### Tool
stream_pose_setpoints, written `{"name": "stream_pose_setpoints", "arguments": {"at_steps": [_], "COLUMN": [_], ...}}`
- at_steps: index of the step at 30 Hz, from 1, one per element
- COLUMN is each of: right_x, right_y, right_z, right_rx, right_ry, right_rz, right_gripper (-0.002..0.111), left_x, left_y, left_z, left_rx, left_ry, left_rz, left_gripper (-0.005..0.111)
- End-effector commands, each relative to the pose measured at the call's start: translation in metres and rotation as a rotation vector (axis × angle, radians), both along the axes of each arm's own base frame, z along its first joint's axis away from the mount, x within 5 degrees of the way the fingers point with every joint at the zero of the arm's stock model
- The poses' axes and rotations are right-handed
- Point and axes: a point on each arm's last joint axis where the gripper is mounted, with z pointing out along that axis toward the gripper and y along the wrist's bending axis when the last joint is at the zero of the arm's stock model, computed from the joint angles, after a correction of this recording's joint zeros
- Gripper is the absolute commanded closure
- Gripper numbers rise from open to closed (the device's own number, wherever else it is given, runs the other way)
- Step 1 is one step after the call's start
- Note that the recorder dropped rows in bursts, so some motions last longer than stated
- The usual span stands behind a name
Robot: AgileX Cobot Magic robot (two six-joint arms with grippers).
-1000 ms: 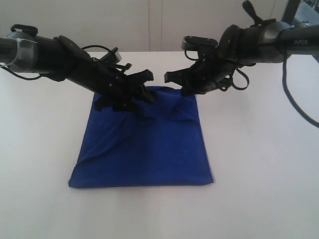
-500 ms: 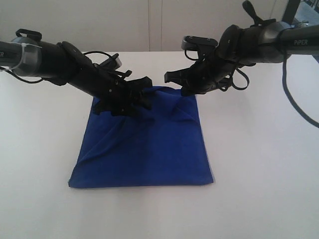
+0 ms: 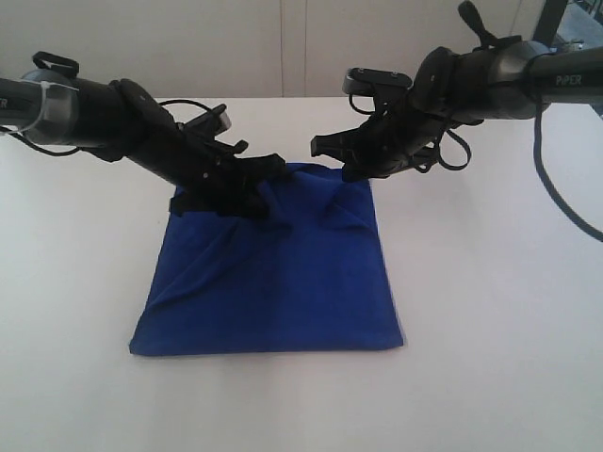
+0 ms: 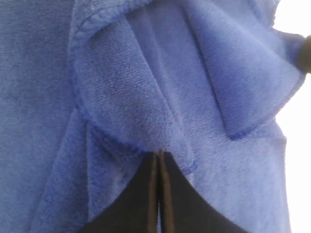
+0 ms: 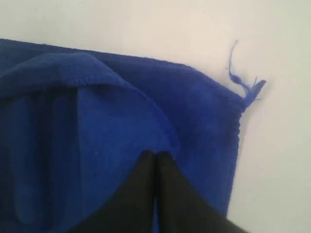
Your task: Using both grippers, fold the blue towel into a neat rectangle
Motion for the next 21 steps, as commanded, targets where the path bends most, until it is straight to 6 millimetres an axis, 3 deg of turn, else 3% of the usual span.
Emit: {"name": "stream_pose_setpoints", "arguments": {"at_steps": [1,10,15,21], "right_x": [0.0,-0.001,-0.008,-0.03], "right_y": [-0.003,-0.003,-0.009,-0.021], "right_z": [0.007,0.015,0.048,0.091], "right_rx": [0.005,0.0,-0.059,-0.192], "right_ry": [-0.013,-0.031,-0.1,-0.122], "right_rz": [-0.008,0.003,0.057,0.168], "right_gripper": [0.108,0.108,0.108,0.108], "left_x": [-0.003,-0.009,-0.013,-0.034], "left_y": [0.002,0.019,0.026,0.03], "left_z": [0.005,0.042,0.057,0.098], "left_rx": [0.027,0.152,0.241,0.245], "left_ry": [-0.008,-0.142,-0.227,-0.29], "left_rz": [-0.049,-0.153,-0.244,-0.389], "left_gripper": [0.107,0.107,0.107,0.107]}}
